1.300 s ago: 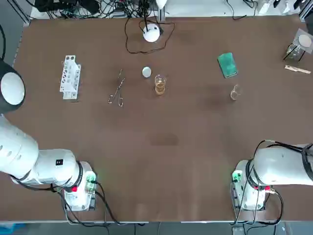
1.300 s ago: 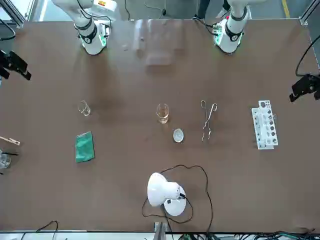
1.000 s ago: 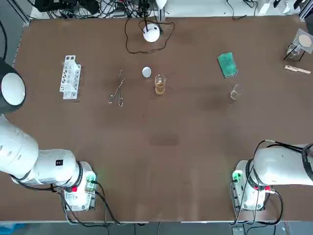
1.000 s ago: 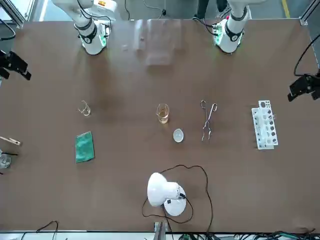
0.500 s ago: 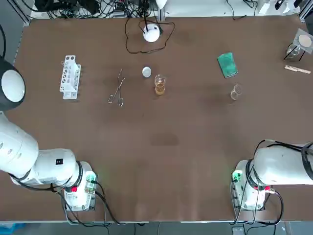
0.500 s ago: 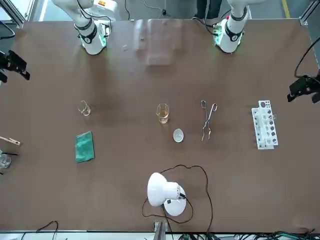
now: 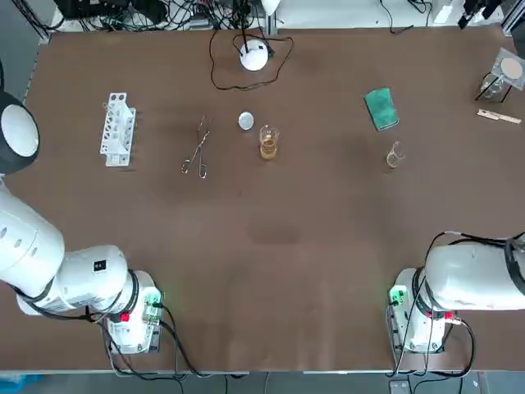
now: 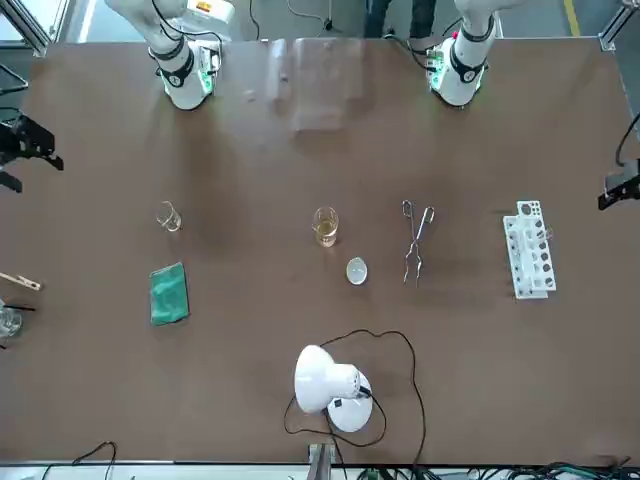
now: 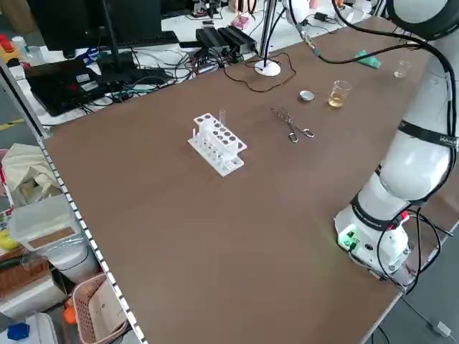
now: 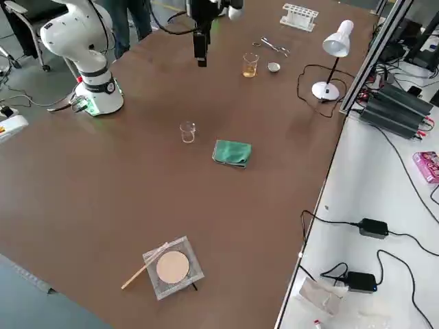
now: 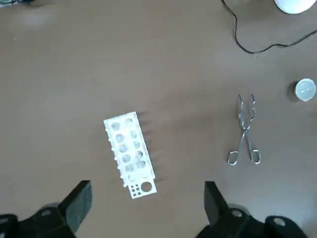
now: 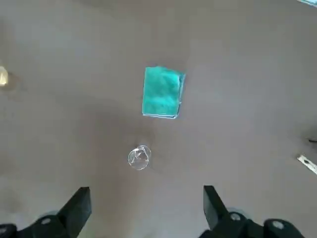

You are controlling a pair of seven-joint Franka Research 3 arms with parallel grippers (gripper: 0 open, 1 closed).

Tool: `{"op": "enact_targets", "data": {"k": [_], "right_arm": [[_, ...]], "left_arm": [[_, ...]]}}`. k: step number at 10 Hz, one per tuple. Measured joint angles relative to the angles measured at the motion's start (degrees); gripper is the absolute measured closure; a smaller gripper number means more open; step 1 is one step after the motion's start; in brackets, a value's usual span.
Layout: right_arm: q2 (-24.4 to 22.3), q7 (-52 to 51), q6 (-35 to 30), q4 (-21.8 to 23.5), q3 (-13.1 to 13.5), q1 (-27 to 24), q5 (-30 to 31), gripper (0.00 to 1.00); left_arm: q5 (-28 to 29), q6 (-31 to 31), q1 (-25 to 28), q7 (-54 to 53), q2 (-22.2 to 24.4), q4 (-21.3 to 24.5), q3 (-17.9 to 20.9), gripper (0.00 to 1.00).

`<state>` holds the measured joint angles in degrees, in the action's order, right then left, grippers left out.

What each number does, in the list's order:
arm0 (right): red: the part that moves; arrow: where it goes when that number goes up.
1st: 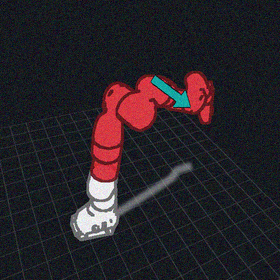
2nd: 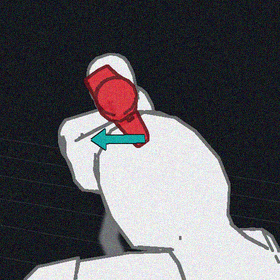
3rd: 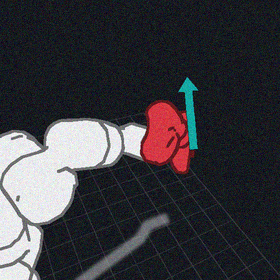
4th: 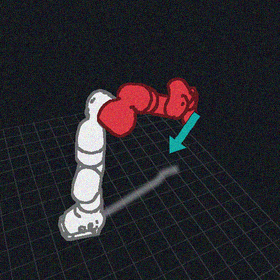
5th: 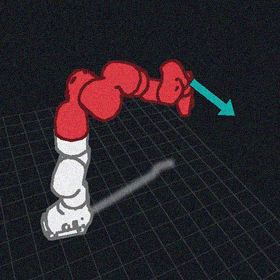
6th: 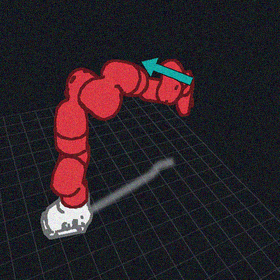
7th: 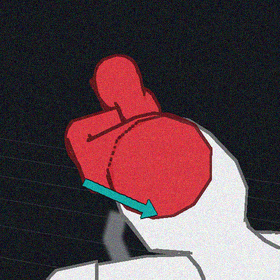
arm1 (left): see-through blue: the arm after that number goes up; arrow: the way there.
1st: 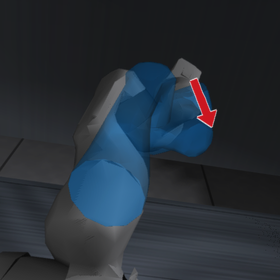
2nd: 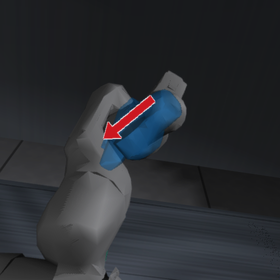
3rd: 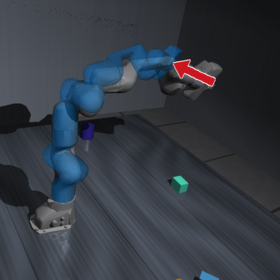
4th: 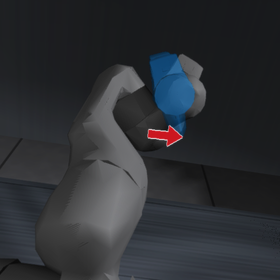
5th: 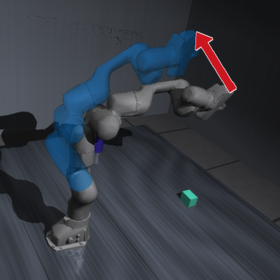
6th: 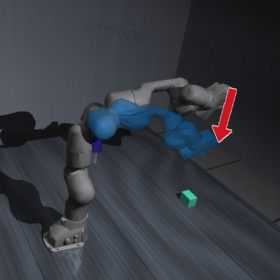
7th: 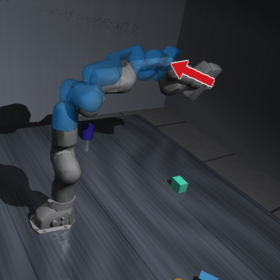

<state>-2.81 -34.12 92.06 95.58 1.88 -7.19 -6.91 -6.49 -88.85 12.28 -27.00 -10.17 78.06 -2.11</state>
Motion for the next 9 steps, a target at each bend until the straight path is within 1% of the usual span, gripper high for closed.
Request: {"op": "enact_targets", "data": {"k": [1,2,4,5,7,9], "right_arm": [[0.61,-3.47,1.38,0.47,-0.08,0.0,-1.49,0.0],[1.09,-8.35,4.25,1.55,-0.07,0.0,-2.89,0.0],[1.66,-19.24,11.41,5.16,0.0,-0.34,-5.53,0.0],[1.82,-25.05,14.46,7.35,0.03,-1.38,-7.63,0.0],[2.05,-39.82,19.46,13.38,0.15,-5.06,-15.73,0.0],[3.3,-57.46,21.83,19.44,0.29,-9.69,-25.5,0.0]], "left_arm": [[-2.83,-0.01,2.41,-4.47,0.0,-0.03,0.04,0.0],[-4.91,-0.01,4.7,-10.12,-0.04,-0.01,0.06,0.0],[-7.26,0.0,6.7,-21.54,-0.61,0.07,0.07,0.0],[-9.56,-0.01,7.39,-26.93,-1.41,0.11,0.07,0.0],[-14.16,-0.03,10.44,-36.83,-3.19,0.15,0.06,0.0],[-20.34,0.12,15.63,-45.65,-5.55,0.91,0.09,0.0]]}}
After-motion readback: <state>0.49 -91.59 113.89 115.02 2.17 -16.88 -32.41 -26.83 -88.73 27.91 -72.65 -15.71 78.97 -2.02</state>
